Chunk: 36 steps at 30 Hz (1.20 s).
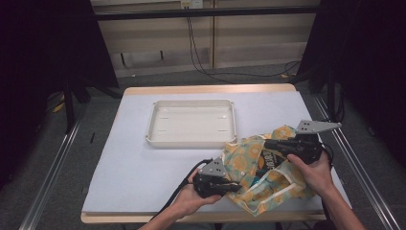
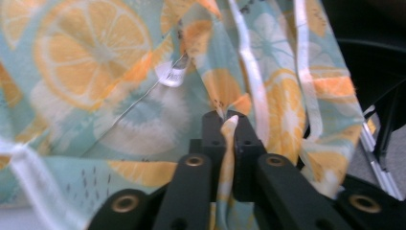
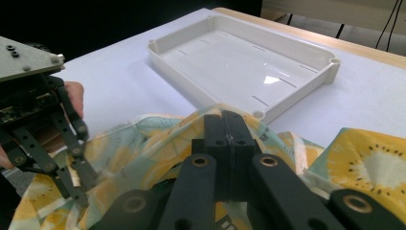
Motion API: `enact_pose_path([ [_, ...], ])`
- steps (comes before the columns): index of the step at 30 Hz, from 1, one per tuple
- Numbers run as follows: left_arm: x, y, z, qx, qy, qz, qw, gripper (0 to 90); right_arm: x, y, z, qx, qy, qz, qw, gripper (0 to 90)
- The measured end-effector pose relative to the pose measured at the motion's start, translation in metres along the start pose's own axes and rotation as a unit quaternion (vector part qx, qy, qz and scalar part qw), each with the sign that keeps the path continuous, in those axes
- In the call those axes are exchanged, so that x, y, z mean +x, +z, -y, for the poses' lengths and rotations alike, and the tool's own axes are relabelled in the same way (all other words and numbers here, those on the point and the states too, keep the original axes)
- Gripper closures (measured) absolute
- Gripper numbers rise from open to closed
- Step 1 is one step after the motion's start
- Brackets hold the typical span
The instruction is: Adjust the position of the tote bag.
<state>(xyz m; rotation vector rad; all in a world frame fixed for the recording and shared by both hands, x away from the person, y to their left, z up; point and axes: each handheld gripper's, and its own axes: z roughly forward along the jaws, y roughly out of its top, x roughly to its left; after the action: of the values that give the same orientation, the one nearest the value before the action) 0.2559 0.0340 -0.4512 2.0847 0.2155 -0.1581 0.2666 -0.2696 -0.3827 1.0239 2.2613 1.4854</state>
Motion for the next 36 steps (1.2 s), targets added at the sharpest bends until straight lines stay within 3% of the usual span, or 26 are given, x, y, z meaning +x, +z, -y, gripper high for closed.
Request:
enact_pose_path([
  [3, 0.000, -0.006, 0.000, -0.003, -0.007, -0.006, 1.0000, 89.8, -0.002, 0.002, -0.001, 0.000, 0.002, 0.002, 1.0000, 89.6],
  [5, 0.000, -0.019, 0.000, -0.017, -0.014, -0.013, 0.9997, 89.8, -0.003, 0.003, -0.001, -0.001, 0.004, 0.002, 1.0000, 88.2],
  [8, 0.000, -0.028, 0.002, -0.017, -0.013, -0.019, 0.9996, 89.7, -0.003, 0.004, 0.000, 0.000, 0.003, 0.000, 1.0000, 83.2],
  [9, -0.002, -0.035, 0.007, -0.018, -0.021, -0.022, 0.9994, 89.6, -0.002, 0.006, 0.003, 0.005, -0.001, -0.009, 0.9999, 76.9],
  [13, -0.005, -0.044, 0.016, -0.021, -0.026, -0.015, 0.9993, 87.3, 0.002, 0.011, 0.010, 0.024, -0.006, -0.003, 0.9997, 66.7],
  [16, -0.010, -0.046, 0.015, -0.027, -0.019, -0.009, 0.9994, 79.8, 0.002, 0.011, 0.012, 0.031, -0.008, 0.003, 0.9995, 64.5],
  [18, -0.012, -0.047, 0.013, -0.028, -0.018, -0.007, 0.9994, 74.7, 0.002, 0.010, 0.013, 0.032, -0.006, 0.003, 0.9995, 66.0],
  [19, -0.016, -0.046, 0.008, -0.040, -0.012, -0.008, 0.9991, 72.1, 0.002, 0.009, 0.012, 0.033, -0.009, -0.005, 0.9994, 77.2],
  [20, -0.018, -0.046, 0.004, -0.046, -0.011, -0.006, 0.9989, 69.2, 0.003, 0.009, 0.012, 0.034, -0.011, -0.009, 0.9993, 80.6],
  [24, -0.023, -0.044, -0.008, -0.062, 0.006, 0.002, 0.9980, 72.0, 0.006, 0.009, 0.009, 0.037, -0.016, -0.010, 0.9991, 87.5],
  [25, -0.025, -0.039, -0.015, -0.064, 0.020, 0.019, 0.9975, 74.5, 0.007, 0.009, 0.006, 0.033, -0.016, -0.011, 0.9993, 88.5],
  [32, -0.025, -0.014, -0.021, -0.039, 0.027, 0.029, 0.9984, 76.3, 0.006, 0.007, -0.005, 0.015, -0.009, 0.003, 0.9998, 88.9],
  [33, -0.025, -0.007, -0.019, -0.017, 0.033, 0.022, 0.9991, 76.3, 0.004, 0.004, -0.009, 0.004, -0.006, 0.006, 1.0000, 88.9],
  [36, -0.025, -0.001, -0.014, 0.003, 0.039, 0.022, 0.9990, 70.2, 0.002, 0.006, -0.011, 0.004, -0.005, 0.008, 0.9999, 88.8],
])
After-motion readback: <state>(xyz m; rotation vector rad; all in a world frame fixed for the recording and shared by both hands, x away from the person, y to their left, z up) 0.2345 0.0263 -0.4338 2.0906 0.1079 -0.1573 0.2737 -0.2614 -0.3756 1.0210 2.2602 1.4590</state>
